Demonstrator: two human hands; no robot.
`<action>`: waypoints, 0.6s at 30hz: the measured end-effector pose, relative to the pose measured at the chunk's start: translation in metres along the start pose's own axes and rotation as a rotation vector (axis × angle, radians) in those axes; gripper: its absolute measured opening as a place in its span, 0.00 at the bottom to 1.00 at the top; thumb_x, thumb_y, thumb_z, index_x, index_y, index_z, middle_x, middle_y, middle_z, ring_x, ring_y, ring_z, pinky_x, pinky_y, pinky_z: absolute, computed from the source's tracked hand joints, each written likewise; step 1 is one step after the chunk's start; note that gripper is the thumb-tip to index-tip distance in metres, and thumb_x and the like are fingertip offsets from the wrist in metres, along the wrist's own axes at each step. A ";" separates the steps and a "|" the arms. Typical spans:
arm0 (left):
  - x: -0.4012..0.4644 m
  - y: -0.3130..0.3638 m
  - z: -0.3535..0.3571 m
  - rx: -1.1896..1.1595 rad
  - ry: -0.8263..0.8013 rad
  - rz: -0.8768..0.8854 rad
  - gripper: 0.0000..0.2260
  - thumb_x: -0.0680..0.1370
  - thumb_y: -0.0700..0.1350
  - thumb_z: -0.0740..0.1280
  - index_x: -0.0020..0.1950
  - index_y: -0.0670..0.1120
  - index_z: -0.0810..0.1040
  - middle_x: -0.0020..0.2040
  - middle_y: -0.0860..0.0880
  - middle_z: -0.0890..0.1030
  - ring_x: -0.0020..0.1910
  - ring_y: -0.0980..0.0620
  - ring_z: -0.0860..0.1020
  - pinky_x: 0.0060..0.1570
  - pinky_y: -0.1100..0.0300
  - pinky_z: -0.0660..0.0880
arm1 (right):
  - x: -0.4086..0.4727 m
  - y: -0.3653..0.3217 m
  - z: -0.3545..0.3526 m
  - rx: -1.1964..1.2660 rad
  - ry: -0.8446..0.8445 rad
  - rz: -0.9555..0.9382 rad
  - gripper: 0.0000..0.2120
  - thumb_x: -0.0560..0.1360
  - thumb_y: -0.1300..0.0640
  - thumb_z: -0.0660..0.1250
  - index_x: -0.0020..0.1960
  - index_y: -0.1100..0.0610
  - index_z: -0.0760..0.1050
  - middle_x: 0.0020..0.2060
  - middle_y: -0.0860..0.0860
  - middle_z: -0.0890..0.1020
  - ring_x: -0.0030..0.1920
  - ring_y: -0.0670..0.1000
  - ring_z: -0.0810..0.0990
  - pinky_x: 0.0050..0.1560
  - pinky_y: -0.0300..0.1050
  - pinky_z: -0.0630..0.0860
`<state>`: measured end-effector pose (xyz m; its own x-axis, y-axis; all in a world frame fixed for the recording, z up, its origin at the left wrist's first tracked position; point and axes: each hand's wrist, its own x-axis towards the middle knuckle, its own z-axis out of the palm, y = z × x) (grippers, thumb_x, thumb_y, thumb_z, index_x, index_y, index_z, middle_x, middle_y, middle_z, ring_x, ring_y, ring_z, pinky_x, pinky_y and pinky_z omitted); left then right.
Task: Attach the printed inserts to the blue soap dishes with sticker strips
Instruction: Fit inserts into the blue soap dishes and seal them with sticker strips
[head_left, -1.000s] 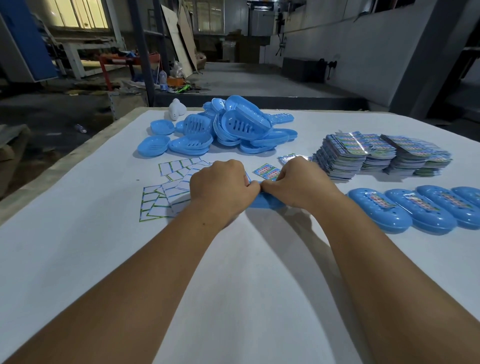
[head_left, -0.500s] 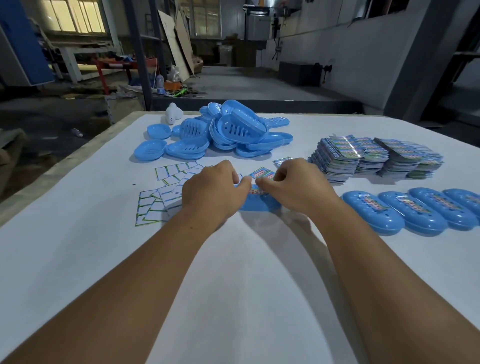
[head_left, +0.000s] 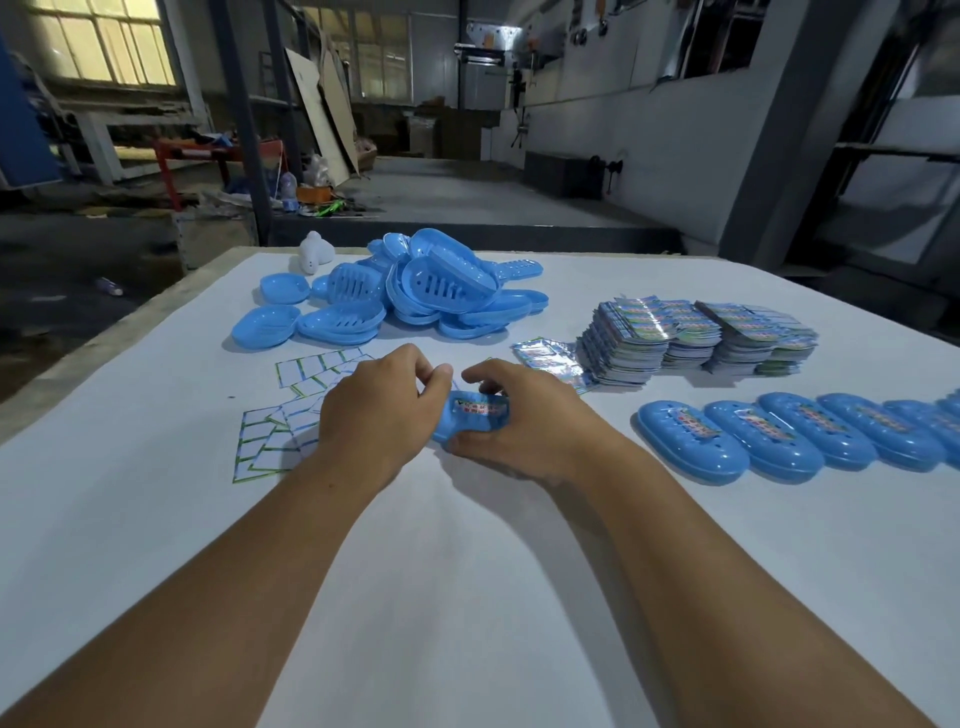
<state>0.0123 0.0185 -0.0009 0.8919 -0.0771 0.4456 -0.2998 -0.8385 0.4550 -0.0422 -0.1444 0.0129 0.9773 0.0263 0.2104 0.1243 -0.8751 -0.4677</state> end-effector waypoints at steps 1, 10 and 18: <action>0.000 -0.001 0.000 -0.002 0.001 0.002 0.15 0.80 0.63 0.60 0.44 0.53 0.74 0.36 0.53 0.78 0.40 0.47 0.77 0.37 0.55 0.69 | -0.002 -0.001 0.000 0.014 0.022 0.018 0.37 0.63 0.32 0.74 0.69 0.43 0.72 0.59 0.44 0.80 0.58 0.49 0.78 0.62 0.52 0.76; -0.001 -0.003 -0.003 -0.010 -0.017 0.009 0.14 0.80 0.63 0.60 0.45 0.54 0.75 0.38 0.54 0.79 0.41 0.48 0.77 0.38 0.55 0.69 | -0.033 0.017 -0.017 -0.295 0.260 0.426 0.31 0.73 0.33 0.58 0.72 0.45 0.67 0.65 0.54 0.74 0.65 0.61 0.70 0.64 0.58 0.66; -0.005 0.000 -0.004 -0.011 -0.036 0.025 0.14 0.79 0.63 0.61 0.43 0.54 0.74 0.36 0.58 0.75 0.41 0.49 0.75 0.40 0.55 0.67 | -0.059 0.026 -0.018 -0.378 0.285 0.514 0.26 0.74 0.37 0.60 0.65 0.51 0.74 0.58 0.55 0.75 0.60 0.61 0.69 0.61 0.54 0.65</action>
<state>0.0065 0.0205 -0.0001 0.8957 -0.1179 0.4287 -0.3258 -0.8302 0.4523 -0.1001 -0.1775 0.0034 0.8061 -0.5192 0.2839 -0.4612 -0.8519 -0.2482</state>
